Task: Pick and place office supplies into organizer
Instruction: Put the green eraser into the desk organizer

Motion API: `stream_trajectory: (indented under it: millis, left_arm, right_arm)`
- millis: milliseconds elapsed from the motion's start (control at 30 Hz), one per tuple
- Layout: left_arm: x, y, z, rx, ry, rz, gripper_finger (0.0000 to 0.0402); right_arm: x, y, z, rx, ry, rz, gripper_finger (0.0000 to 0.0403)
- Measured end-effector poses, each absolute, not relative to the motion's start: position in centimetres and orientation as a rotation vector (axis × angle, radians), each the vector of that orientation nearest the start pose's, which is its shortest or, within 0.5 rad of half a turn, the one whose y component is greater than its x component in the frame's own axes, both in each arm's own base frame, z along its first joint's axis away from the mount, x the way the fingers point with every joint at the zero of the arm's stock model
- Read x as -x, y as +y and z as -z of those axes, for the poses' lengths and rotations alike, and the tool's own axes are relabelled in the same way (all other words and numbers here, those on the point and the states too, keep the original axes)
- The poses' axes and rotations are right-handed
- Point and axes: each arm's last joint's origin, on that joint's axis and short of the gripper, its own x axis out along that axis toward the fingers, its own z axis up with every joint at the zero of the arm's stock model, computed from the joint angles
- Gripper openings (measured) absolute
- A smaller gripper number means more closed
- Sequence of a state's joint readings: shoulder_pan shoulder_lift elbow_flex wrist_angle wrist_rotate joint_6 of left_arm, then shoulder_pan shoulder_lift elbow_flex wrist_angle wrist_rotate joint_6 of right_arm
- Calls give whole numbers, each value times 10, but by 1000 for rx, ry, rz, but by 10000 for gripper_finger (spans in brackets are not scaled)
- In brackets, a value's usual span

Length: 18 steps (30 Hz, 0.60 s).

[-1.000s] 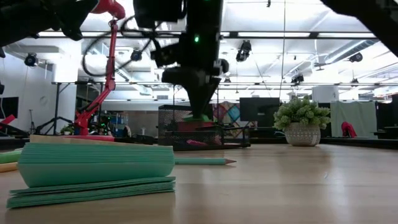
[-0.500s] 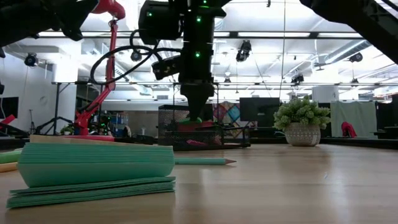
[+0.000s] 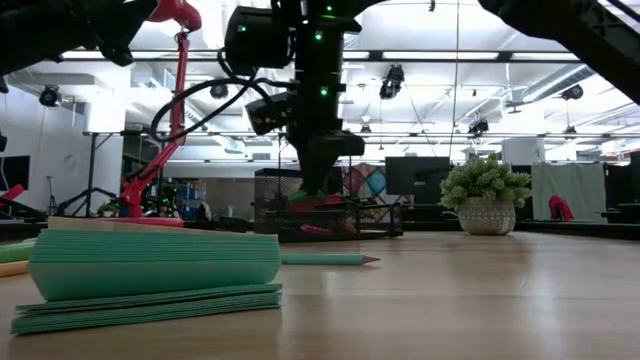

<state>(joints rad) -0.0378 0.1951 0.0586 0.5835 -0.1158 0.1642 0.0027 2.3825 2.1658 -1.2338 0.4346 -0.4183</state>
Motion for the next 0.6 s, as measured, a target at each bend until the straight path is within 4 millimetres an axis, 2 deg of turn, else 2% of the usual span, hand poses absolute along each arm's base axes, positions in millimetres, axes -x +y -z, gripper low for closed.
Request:
stream_trajectory:
  millis: [267, 600]
  left_arm:
    - [-99, 0, -223, -127, -439, -113, 187]
    - [-99, 0, -222, -127, -438, -114, 187]
  right_arm:
    - [-476, -15, -198, 682, 1486, -5, 51]
    - [-476, -19, -198, 688, 1488, -8, 103]
